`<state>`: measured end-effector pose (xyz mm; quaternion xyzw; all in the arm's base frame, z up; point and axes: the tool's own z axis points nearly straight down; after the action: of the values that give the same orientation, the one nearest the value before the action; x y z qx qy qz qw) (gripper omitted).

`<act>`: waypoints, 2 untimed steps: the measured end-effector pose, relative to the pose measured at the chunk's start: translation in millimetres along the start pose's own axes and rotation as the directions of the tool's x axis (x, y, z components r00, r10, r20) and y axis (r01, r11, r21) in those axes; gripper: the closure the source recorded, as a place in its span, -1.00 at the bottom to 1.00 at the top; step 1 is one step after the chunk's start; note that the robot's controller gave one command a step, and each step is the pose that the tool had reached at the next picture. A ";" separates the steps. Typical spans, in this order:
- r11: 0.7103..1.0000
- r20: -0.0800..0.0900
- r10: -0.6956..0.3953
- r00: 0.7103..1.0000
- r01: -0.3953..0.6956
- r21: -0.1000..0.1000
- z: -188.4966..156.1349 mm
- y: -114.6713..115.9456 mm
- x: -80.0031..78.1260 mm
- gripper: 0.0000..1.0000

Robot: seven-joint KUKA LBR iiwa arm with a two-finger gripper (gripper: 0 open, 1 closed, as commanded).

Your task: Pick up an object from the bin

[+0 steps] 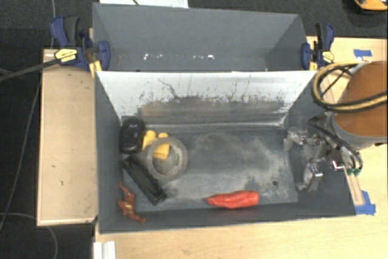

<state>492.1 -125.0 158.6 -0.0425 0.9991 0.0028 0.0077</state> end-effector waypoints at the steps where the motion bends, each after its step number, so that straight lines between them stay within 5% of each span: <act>1: 0.999 0.006 -0.033 0.999 0.033 0.001 34.2 3.2 -46.8 -1.00; 2: 0.986 0.010 -0.168 0.986 0.168 0.005 -11.5 -20.7 -2.6 -1.00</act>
Offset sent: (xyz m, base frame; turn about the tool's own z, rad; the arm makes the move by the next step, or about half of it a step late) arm 0.0034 -0.0203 0.0109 -0.1707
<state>496.2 -145.5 170.0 -0.1266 0.9919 0.0003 0.0134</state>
